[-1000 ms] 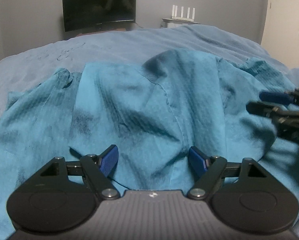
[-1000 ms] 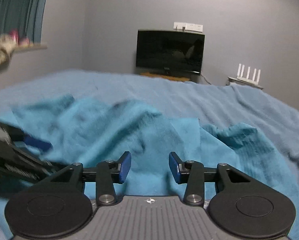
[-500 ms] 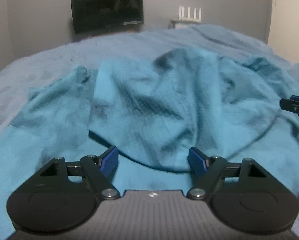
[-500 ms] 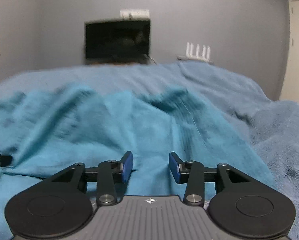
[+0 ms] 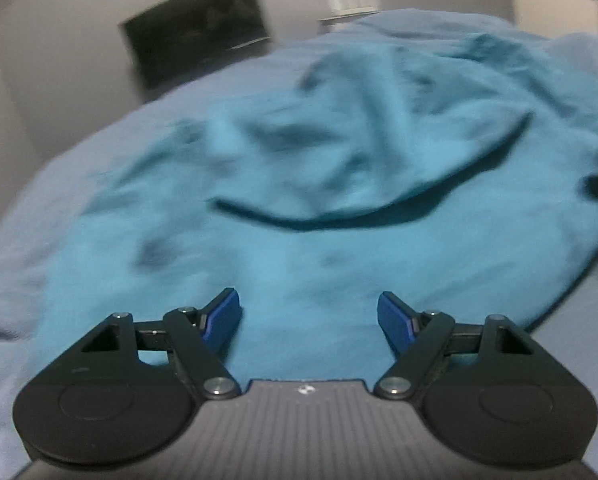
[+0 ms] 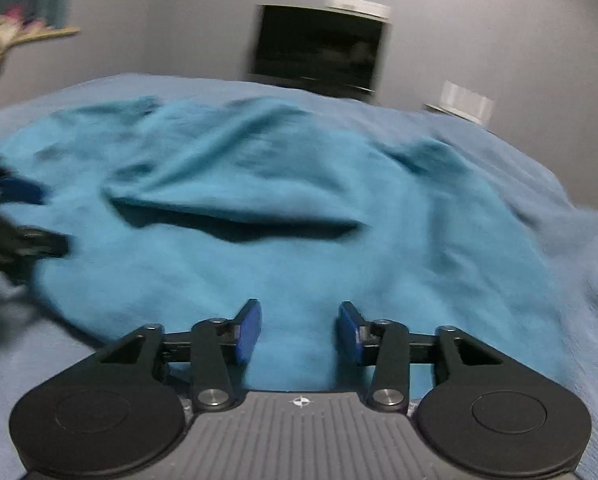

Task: Fold large clothes

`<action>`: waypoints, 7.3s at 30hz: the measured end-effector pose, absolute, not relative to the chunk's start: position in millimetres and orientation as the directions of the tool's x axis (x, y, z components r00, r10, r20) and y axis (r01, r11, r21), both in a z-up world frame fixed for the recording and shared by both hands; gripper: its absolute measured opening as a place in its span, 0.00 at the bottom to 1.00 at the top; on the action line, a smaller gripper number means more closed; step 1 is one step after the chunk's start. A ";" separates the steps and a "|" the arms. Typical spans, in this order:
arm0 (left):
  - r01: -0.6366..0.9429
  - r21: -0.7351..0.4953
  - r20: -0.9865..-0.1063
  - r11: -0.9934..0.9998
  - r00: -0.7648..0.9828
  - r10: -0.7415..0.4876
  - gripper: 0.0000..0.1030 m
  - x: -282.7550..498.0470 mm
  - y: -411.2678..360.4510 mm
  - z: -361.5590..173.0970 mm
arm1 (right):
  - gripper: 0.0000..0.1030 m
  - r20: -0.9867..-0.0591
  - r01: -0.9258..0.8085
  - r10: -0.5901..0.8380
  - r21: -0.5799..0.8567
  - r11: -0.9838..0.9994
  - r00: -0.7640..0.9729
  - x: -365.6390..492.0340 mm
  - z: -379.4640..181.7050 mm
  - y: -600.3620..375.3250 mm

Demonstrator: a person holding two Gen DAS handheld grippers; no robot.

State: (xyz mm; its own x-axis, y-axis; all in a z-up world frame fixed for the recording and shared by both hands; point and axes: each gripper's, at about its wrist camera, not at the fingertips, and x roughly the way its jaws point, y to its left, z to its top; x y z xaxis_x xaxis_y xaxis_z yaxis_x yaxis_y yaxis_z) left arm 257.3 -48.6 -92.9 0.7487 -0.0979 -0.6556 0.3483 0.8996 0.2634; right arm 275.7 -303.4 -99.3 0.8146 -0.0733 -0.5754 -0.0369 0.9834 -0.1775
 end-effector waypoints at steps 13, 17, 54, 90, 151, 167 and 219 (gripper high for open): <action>0.058 0.101 -0.620 0.993 0.785 0.018 0.96 221.7 27.1 -64.7 | 0.44 -0.540 0.205 -0.182 -0.017 0.979 0.822 243.8 -88.1 -348.7; -0.059 0.083 -0.674 0.995 0.732 0.100 0.97 232.8 48.5 -74.3 | 0.42 -0.511 0.320 -0.267 0.017 0.947 0.817 235.1 -78.8 -367.9; 0.282 0.058 -0.518 0.958 0.829 -0.213 0.97 236.4 -34.4 -52.3 | 0.48 -0.358 0.286 -0.041 0.667 0.688 0.933 254.6 -93.0 -410.0; 0.288 0.282 -0.560 0.915 0.824 -0.087 0.87 321.8 -126.6 -113.9 | 0.09 -0.229 0.091 -0.041 0.211 0.973 0.973 237.5 -5.8 -325.5; 0.106 -0.499 -0.448 0.860 0.818 -0.361 0.40 297.1 167.6 -22.2 | 0.36 -0.522 -0.205 0.225 0.097 0.974 0.823 215.5 8.9 -196.6; 0.215 -0.572 -0.588 0.792 0.566 -0.578 0.04 281.4 154.0 -53.8 | 0.36 -0.512 -0.243 0.269 0.118 0.963 0.816 239.1 -18.9 -173.4; 0.049 -0.662 -0.565 0.748 0.623 -0.541 0.05 254.5 203.7 -75.1 | 0.86 -0.555 -0.204 0.279 0.195 0.959 0.783 500.0 17.8 -178.7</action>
State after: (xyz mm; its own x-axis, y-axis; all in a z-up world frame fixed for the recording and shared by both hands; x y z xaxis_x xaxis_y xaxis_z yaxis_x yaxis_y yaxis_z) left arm 254.5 203.7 -75.1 0.6234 -0.5406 -0.5649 0.0488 0.7480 -0.6619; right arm 500.0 -178.7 17.8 0.7832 0.2794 -0.5555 -0.2038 0.9594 0.1951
